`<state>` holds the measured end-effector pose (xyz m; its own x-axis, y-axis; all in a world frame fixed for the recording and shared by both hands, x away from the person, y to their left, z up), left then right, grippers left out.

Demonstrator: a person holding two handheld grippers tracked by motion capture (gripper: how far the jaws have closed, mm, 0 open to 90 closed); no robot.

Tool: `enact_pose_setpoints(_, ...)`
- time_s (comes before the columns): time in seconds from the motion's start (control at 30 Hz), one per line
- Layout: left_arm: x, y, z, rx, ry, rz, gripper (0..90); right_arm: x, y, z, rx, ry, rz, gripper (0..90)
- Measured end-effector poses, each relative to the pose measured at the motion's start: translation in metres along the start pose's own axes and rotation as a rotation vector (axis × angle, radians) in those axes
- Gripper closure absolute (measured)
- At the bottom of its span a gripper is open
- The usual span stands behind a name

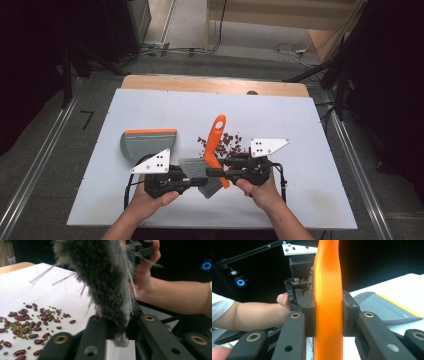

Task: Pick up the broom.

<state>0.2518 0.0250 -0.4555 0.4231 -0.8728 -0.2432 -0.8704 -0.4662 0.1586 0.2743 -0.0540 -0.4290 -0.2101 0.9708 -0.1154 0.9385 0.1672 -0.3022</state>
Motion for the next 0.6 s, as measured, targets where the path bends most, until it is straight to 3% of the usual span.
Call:
enact_pose_setpoints(0.03,0.0,-0.002,0.0,-0.004,-0.002,-0.014,67.6,-0.001,0.001,0.0,-0.002,-0.009,0.025,68.8)
enact_pose_setpoints(0.07,-0.001,-0.004,0.0,-0.008,-0.001,-0.029,67.6,-0.001,0.001,0.0,-0.002,-0.009,0.025,68.8)
enact_pose_setpoints(0.1,-0.002,-0.007,0.0,-0.012,0.0,-0.047,55.8,-0.002,0.003,0.0,-0.006,-0.017,0.05,68.8)
enact_pose_setpoints(0.17,-0.005,-0.014,0.002,-0.021,-0.001,-0.094,50.5,-0.003,0.004,-0.001,-0.006,-0.015,0.062,68.8)
enact_pose_setpoints(0.2,-0.006,-0.019,0.002,-0.024,-0.002,-0.123,37.4,-0.006,0.007,-0.002,-0.006,-0.011,0.091,68.7)
enact_pose_setpoints(0.23,-0.008,-0.023,0.003,-0.032,-0.004,-0.148,37.4,-0.006,0.007,-0.002,-0.006,-0.011,0.091,68.7)
enact_pose_setpoints(0.33,-0.014,-0.037,0.005,-0.061,-0.008,-0.217,16.6,-0.013,0.014,-0.003,-0.002,-0.011,0.148,68.7)
enact_pose_setpoints(0.37,-0.014,-0.037,0.005,-0.061,-0.008,-0.217,13.7,-0.015,0.015,-0.003,-0.002,-0.011,0.161,68.7)
enact_pose_setpoints(0.47,-0.02,-0.044,0.006,-0.056,-0.004,-0.269,9.3,-0.019,0.019,-0.003,0.007,-0.011,0.187,68.7)
enact_pose_setpoints(0.5,-0.022,-0.046,0.007,-0.049,-0.005,-0.285,1.5,-0.024,0.023,-0.003,0.011,-0.014,0.217,68.7)
enact_pose_setpoints(0.6,-0.031,-0.053,0.008,-0.059,0.012,-0.312,0.0,-0.028,0.026,-0.003,0.013,-0.021,0.25,68.7)
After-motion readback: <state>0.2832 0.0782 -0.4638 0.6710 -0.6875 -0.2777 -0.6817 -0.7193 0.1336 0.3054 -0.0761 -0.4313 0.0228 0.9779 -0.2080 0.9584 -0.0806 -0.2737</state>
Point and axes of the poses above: each handheld gripper's, and its own axes: x roughly forward along the jaws, z roughly out of its underside, y roughly to its right, the point moved 10 cm from there along x, roughly forward along the jaws, and after that the axes turned 11 degrees about -z, right-handed, at the moved point
